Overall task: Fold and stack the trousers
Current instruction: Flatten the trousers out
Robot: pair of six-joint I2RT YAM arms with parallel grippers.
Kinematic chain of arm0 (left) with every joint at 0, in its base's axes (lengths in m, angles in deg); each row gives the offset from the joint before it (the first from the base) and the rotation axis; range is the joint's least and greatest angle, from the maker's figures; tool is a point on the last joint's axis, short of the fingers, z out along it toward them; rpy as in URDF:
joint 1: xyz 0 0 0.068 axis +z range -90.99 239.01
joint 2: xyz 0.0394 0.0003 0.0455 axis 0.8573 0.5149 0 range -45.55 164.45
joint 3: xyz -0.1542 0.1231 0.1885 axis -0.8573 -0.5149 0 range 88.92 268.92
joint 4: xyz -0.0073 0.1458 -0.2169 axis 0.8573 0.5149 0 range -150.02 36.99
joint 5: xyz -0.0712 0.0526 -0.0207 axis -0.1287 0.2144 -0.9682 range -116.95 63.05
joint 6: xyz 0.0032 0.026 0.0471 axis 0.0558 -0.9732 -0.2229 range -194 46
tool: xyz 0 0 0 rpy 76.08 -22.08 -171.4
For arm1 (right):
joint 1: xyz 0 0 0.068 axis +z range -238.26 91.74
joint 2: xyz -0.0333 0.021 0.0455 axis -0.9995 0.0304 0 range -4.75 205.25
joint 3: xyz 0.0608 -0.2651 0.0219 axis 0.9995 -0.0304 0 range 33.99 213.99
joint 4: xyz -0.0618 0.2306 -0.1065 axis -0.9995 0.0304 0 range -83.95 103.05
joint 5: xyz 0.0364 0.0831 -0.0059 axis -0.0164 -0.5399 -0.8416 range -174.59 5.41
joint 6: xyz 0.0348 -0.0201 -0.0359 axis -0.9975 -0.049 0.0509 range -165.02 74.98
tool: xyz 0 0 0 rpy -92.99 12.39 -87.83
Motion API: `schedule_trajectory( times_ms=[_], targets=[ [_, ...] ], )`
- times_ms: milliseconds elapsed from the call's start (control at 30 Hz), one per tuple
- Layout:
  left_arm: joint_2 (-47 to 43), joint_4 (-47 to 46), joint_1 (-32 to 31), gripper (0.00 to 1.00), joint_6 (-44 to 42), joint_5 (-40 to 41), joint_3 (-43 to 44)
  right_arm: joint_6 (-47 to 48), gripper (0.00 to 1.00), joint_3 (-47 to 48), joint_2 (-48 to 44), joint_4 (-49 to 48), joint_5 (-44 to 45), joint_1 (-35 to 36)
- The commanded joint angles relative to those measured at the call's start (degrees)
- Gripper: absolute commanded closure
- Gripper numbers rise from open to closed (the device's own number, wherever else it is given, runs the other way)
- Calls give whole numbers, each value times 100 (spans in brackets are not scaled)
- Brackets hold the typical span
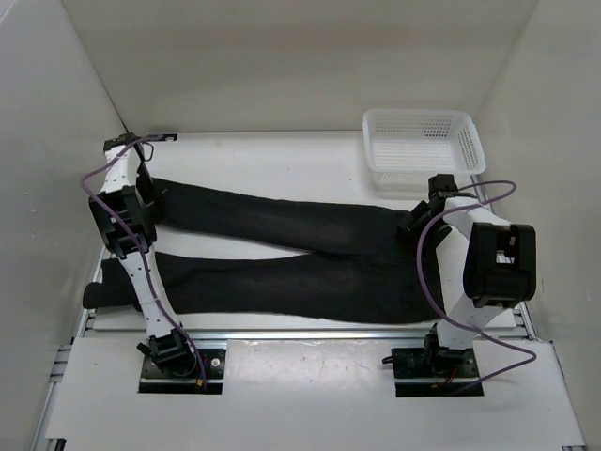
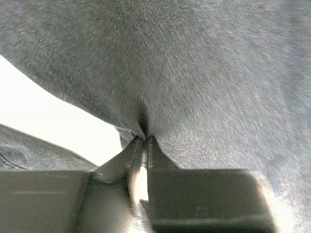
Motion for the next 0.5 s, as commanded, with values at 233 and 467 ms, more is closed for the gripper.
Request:
schedule_trajectory(
  times_ms=[233,467],
  targets=[
    [-954,160,-237,44,-432,-91,81,306,29,709,-1039,431,988,963],
    [-745,-7,-308,77,-362,15,-139,420,53,1369,436,9,-111,1369]
  ],
)
